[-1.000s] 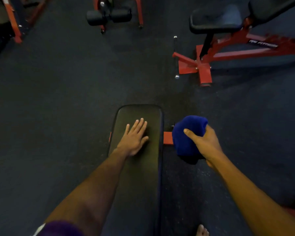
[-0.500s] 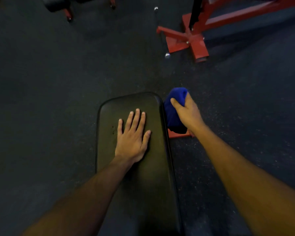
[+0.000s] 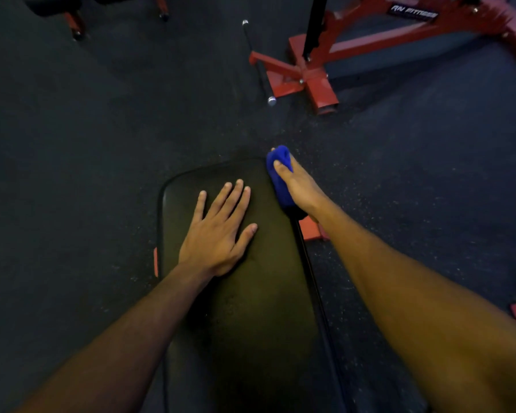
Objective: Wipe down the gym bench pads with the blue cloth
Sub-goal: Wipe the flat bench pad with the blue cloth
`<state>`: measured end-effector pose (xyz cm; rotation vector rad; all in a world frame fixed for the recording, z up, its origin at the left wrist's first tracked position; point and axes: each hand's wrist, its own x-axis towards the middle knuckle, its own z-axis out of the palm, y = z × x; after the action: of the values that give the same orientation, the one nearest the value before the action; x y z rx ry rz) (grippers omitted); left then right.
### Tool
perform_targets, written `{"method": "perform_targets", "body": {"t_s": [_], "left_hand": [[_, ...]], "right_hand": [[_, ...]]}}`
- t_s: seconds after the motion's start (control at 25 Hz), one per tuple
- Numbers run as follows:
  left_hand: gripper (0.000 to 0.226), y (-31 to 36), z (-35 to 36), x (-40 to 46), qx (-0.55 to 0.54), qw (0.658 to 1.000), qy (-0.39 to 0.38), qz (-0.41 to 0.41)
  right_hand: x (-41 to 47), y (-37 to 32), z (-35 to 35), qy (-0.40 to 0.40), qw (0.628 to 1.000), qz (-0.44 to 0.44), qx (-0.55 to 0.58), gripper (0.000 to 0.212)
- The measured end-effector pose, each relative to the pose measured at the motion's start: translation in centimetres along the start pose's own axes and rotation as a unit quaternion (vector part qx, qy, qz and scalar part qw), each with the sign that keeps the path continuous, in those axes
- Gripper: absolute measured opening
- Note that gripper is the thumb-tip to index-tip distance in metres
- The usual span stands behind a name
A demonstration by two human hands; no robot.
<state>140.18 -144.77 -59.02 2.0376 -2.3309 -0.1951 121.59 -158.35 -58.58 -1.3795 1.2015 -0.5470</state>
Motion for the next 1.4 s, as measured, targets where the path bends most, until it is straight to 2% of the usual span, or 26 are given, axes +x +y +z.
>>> {"method": "perform_targets", "body": {"t_s": [0.16,0.2,0.32,0.44,0.6,0.68,0.8,0.92,1.0,1.04,1.16,1.28,1.4], "left_hand": [[0.075,0.1,-0.7,0.1,-0.012,1.000,-0.015,-0.008],[0.076,0.3,-0.9,0.2,-0.013,1.000,-0.023,-0.007],[0.076,0.5,-1.4,0.3,-0.011,0.999,-0.032,-0.010],[0.077,0.6,-1.3,0.3,-0.012,0.999,-0.029,-0.011],[0.075,0.3,-1.0,0.4,-0.015,1.000,-0.016,-0.007],[0.074,0.3,-0.9,0.3,-0.008,1.000,-0.014,-0.005],[0.074,0.4,-0.9,0.2,-0.003,1.000,-0.015,-0.004],[0.074,0.5,-1.3,0.2,-0.008,1.000,-0.027,-0.008],[0.075,0.7,-1.4,0.2,-0.009,0.999,-0.033,-0.007],[0.075,0.7,-1.3,0.3,-0.008,0.999,-0.032,-0.005],[0.075,0.4,-0.7,0.3,-0.007,1.000,-0.019,-0.006],[0.074,0.2,-0.6,0.5,-0.015,1.000,-0.016,-0.008],[0.074,0.5,-0.8,0.1,-0.010,1.000,-0.011,-0.006]], "right_hand": [[-2.4,1.2,0.5,0.029,0.999,0.033,0.001,0.057],[-4.7,2.1,0.6,0.037,0.998,0.046,0.011,0.054],[-12.7,5.0,0.9,0.010,0.998,0.057,0.015,0.027],[-16.9,6.1,0.6,0.015,0.999,0.030,-0.042,0.030],[-7.9,3.8,0.5,0.025,0.997,0.018,-0.064,0.036],[-2.3,1.8,0.1,0.032,0.997,0.017,-0.073,0.045],[0.2,1.2,0.4,0.039,0.998,0.014,-0.055,0.053],[-5.1,2.9,0.9,0.035,0.999,0.032,-0.011,0.053],[-11.0,5.0,0.9,0.033,0.999,0.044,-0.002,0.040],[-14.2,5.7,1.0,0.026,0.999,0.037,-0.010,0.035],[-19.1,6.2,1.2,0.022,0.998,0.013,-0.051,0.037],[-13.2,5.0,1.1,0.030,0.999,0.018,-0.036,0.032],[-3.2,2.3,0.3,0.042,0.997,0.008,-0.059,0.044]]}}
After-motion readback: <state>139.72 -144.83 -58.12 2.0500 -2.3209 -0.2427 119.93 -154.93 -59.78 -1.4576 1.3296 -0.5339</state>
